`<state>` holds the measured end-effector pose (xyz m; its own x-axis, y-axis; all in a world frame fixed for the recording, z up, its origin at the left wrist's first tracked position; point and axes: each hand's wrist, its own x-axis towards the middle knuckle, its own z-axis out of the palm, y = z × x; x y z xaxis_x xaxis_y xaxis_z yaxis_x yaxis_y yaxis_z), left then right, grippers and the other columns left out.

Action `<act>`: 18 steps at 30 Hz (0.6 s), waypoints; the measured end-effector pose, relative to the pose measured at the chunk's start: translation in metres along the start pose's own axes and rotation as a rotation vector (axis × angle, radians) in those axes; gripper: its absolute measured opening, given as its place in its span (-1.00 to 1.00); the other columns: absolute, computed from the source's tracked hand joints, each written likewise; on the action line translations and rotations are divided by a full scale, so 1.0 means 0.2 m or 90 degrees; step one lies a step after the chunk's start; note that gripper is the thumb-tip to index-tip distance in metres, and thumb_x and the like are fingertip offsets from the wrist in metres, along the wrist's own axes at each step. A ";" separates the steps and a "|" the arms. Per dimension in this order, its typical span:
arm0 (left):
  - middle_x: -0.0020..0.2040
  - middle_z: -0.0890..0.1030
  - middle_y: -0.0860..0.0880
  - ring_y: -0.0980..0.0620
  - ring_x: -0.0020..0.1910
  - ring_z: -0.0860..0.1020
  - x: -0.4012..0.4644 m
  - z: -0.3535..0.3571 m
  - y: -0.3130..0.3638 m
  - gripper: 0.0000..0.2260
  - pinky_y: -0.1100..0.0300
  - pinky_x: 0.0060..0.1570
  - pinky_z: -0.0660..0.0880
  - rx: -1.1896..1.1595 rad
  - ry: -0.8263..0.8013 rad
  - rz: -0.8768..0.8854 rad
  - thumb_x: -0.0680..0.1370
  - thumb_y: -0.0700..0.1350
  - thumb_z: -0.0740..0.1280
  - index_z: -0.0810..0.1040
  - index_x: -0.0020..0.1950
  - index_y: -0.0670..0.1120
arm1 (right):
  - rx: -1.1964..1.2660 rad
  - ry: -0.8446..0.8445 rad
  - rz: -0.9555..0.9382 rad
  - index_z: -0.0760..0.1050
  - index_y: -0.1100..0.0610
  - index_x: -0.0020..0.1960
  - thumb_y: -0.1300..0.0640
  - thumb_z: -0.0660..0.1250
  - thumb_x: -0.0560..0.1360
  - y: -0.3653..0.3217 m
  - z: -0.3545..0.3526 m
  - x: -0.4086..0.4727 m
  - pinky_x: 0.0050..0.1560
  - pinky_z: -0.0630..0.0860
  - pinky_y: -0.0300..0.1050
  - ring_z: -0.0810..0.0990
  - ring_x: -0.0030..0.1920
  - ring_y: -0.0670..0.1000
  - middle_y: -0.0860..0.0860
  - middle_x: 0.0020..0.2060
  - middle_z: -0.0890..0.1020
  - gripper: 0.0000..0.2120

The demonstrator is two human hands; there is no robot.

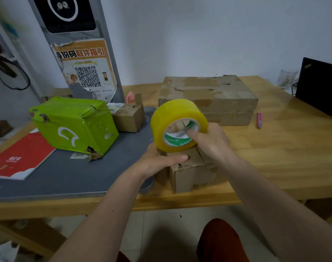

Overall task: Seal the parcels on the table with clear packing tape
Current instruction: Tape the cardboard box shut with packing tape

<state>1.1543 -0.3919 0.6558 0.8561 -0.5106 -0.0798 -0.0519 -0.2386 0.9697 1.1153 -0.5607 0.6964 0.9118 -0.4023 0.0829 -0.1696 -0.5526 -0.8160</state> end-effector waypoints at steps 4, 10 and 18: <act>0.49 0.30 0.11 0.05 0.45 0.30 0.02 -0.02 -0.03 -0.04 0.04 0.40 0.34 0.061 0.016 -0.036 0.06 0.38 0.61 0.32 0.40 0.28 | 0.148 0.025 0.006 0.61 0.09 0.02 0.07 0.39 0.44 0.02 -0.06 0.00 0.09 0.55 0.13 0.62 0.00 0.11 0.06 -0.09 0.67 -0.82; 0.46 0.30 0.05 -0.04 0.42 0.34 0.00 -0.03 0.00 -0.31 -0.09 0.41 0.37 0.070 -0.014 -0.059 0.02 0.40 0.60 0.31 0.01 0.63 | 0.252 0.037 0.019 0.57 0.07 0.04 0.27 0.36 0.49 0.04 -0.12 0.03 0.09 0.55 0.07 0.59 0.01 0.06 0.03 -0.08 0.64 -0.83; 0.57 0.13 -0.01 -0.04 0.57 0.02 0.04 0.05 0.08 -0.22 -0.13 0.50 0.18 0.308 0.142 0.007 0.21 0.40 0.51 0.38 0.35 0.19 | 0.241 0.025 -0.002 0.55 0.07 0.14 0.10 0.56 0.34 0.06 -0.10 0.03 0.03 0.58 -0.03 0.62 0.03 0.01 0.01 0.02 0.65 -0.59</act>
<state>1.1552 -0.4073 0.6688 0.9400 -0.3396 0.0312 -0.2472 -0.6152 0.7486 1.1117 -0.5841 0.6975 0.8959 -0.4325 0.1011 -0.0104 -0.2480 -0.9687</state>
